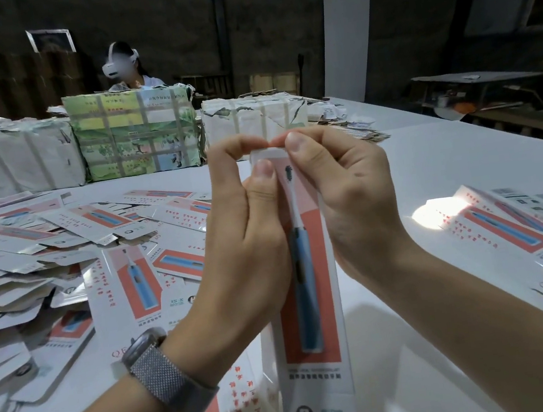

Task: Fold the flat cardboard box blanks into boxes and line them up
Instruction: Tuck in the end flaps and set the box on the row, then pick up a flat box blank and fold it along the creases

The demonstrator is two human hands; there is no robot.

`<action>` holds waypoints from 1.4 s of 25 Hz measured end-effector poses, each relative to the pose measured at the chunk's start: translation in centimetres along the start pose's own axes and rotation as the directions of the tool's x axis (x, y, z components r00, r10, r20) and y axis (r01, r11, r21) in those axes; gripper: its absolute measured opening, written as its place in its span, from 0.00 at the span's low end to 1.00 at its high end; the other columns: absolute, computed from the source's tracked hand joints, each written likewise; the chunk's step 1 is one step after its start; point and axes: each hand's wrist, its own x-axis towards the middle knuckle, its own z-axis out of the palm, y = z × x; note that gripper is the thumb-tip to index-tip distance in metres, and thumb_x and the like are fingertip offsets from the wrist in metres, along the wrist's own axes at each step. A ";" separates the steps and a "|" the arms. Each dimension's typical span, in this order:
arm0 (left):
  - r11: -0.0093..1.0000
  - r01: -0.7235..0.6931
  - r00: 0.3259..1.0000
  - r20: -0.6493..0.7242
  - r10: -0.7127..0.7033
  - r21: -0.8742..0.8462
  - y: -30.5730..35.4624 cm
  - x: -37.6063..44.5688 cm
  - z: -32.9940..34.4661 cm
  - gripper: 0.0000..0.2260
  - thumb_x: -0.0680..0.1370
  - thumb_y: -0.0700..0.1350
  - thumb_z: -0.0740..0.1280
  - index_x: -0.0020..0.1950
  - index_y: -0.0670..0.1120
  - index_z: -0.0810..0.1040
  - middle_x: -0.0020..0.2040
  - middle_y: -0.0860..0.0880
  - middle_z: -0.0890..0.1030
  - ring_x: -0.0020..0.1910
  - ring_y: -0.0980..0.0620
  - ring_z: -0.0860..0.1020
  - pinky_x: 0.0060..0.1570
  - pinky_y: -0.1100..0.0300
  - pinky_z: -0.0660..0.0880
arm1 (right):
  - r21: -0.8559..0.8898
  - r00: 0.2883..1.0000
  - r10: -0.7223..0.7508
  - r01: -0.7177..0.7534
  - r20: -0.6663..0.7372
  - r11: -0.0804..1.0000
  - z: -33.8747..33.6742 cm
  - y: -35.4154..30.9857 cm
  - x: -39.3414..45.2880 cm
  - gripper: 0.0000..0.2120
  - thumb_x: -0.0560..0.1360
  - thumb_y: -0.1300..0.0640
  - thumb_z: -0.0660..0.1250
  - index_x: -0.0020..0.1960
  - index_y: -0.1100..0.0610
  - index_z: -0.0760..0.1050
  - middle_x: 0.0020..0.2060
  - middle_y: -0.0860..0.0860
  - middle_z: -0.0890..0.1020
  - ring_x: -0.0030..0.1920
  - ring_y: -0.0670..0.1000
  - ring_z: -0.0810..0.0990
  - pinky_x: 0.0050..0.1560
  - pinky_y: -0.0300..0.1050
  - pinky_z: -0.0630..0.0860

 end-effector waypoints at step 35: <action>0.923 0.373 0.923 0.063 -0.379 0.093 -1.2 1.5 -0.7 0.13 0.76 0.52 0.67 0.58 0.65 0.78 0.63 0.66 0.79 0.64 0.63 0.76 0.63 0.53 0.72 | -0.993 0.895 0.434 0.078 0.108 0.087 -7.5 6.9 2.8 0.12 0.75 0.60 0.63 0.58 0.55 0.72 0.58 0.54 0.69 0.56 0.60 0.73 0.50 0.49 0.70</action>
